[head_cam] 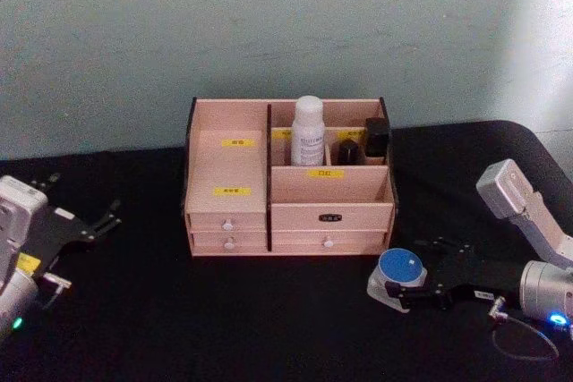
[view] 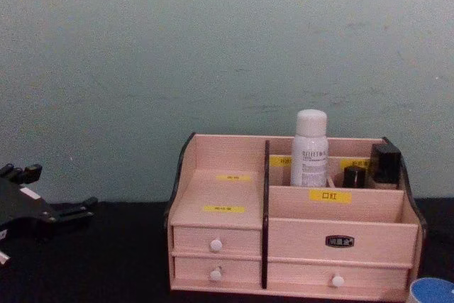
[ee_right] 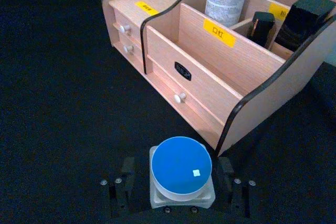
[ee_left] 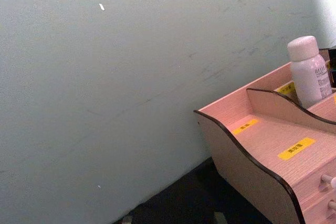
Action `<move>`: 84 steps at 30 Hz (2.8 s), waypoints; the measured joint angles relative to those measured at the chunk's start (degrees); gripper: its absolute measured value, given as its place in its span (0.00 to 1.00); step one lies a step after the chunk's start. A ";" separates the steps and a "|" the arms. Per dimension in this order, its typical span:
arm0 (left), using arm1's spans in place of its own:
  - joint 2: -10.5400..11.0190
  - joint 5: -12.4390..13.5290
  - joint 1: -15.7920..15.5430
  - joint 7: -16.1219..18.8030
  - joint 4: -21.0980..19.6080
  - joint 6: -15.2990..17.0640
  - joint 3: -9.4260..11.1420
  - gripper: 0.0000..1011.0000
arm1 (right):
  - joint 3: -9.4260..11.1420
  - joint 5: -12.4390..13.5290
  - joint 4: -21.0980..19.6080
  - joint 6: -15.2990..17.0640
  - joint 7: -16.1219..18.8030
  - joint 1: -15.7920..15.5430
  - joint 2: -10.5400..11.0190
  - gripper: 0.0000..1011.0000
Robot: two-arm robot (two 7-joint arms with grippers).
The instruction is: Pick up the facial cleanser and watermelon frost from the table and place them into the tiered storage box.
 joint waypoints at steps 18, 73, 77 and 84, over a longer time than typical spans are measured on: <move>0.00 0.00 0.00 0.00 0.00 0.00 0.00 0.99 | -1.06 -0.90 2.12 0.55 0.16 1.37 -1.13 0.99; 0.00 0.00 0.00 0.00 0.00 0.00 0.00 0.99 | -1.14 -0.99 2.23 0.75 0.27 1.48 -1.15 0.70; 0.00 0.00 0.00 0.00 0.00 0.00 0.00 0.99 | -1.14 -1.00 2.22 0.15 0.75 1.52 -1.08 0.70; 0.00 0.00 0.00 0.00 0.00 0.00 0.00 0.99 | -1.19 -0.15 1.79 -0.94 2.93 1.83 -0.52 0.70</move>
